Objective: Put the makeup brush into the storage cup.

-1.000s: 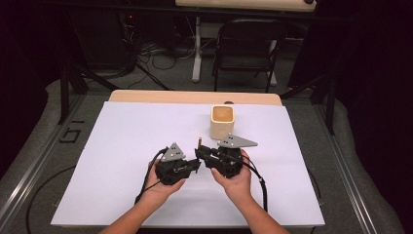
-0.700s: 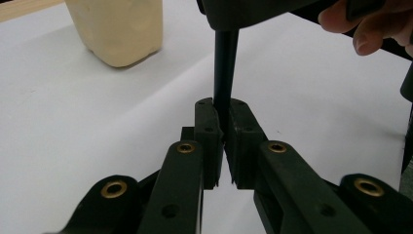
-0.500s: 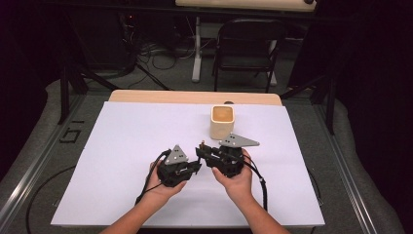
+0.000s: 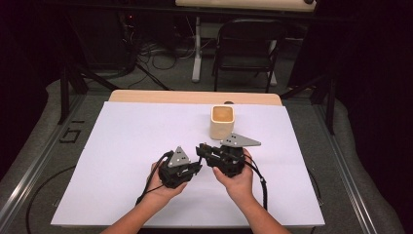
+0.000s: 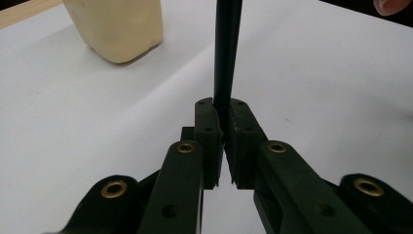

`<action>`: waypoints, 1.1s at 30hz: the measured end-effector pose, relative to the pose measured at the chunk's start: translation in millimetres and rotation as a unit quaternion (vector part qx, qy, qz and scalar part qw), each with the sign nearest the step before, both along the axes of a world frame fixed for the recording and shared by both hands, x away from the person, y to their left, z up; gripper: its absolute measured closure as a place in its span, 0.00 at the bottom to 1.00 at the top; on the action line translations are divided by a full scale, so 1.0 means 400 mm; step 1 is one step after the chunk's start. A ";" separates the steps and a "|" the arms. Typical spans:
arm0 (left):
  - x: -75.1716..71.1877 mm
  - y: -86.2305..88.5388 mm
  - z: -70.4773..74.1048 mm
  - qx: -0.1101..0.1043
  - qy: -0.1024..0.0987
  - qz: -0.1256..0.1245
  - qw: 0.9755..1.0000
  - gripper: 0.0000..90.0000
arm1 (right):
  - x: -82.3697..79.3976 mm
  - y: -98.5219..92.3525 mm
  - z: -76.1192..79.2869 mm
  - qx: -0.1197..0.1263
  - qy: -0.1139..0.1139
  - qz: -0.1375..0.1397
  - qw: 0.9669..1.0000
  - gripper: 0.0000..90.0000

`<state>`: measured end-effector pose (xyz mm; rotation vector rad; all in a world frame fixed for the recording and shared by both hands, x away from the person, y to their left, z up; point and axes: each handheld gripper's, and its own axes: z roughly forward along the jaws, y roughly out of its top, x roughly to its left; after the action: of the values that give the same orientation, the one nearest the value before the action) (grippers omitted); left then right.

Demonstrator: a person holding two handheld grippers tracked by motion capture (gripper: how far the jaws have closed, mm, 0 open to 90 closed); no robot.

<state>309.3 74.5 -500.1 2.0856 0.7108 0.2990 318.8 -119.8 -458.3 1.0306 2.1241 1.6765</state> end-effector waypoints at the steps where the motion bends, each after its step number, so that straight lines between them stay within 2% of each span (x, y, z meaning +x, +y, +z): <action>1: 0.000 0.000 0.000 0.000 -0.001 0.000 1.000 0.94 | -0.001 0.000 0.001 0.001 0.000 0.000 1.000 0.85; 33: -0.001 0.000 0.000 -0.002 -0.002 -0.001 1.000 0.94 | 0.001 -0.006 0.005 0.002 0.004 -0.004 1.000 0.93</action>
<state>308.9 74.4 -500.3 2.0808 0.7066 0.2995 319.0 -122.2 -456.3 1.0467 2.1197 1.6774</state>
